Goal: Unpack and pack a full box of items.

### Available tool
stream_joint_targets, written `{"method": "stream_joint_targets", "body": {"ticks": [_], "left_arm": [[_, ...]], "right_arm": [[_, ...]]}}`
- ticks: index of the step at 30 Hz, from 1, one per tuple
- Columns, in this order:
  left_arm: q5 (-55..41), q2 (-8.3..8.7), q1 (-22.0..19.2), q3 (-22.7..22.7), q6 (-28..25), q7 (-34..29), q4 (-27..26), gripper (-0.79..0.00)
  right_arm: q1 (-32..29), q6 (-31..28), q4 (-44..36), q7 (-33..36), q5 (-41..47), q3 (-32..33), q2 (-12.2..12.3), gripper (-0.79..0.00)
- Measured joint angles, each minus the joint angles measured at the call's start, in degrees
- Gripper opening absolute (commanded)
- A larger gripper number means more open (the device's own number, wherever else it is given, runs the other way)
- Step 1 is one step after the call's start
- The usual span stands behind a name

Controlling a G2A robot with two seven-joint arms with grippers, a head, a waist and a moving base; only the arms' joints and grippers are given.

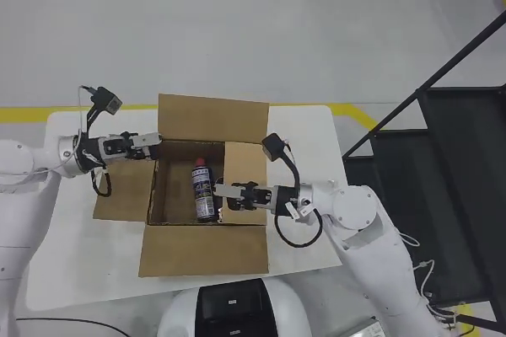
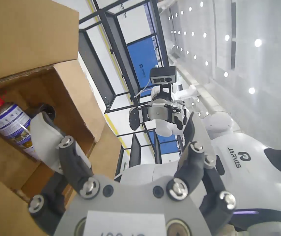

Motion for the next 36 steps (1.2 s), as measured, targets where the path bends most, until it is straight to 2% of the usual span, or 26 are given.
{"method": "stream_joint_targets", "body": {"ticks": [7, 11, 14, 29, 31, 36], "left_arm": [[4.5, -3.38, -5.0, 12.1, -0.8, 4.5, 1.8, 0.000], [5.3, -6.07, -6.8, 19.1, -3.2, 9.5, 6.0, 0.000], [5.1, -7.67, -8.0, 22.4, -4.9, 12.3, 9.3, 0.000], [5.4, -7.81, -7.3, 22.6, -4.0, 13.8, 9.5, 0.000], [6.9, -8.15, -7.1, 23.2, -3.2, 15.9, 10.3, 0.000], [11.5, -10.55, -8.5, 27.6, -2.3, 21.9, 14.9, 0.000]], "right_arm": [[-6.2, -0.9, -1.1, 1.1, 3.4, 7.2, 1.3, 0.000], [-8.4, -1.1, -0.6, 0.3, 4.5, 9.5, 1.7, 0.000], [-9.2, -1.3, -0.1, -0.3, 5.7, 10.0, 1.9, 0.000], [-9.3, -1.2, 0.2, -0.6, 6.8, 8.8, 2.1, 0.000], [-9.1, -1.0, 0.0, -0.1, 5.9, 8.1, 2.3, 0.000], [-9.6, -0.3, -1.1, 1.8, 3.9, 7.6, 2.8, 0.000]]}}
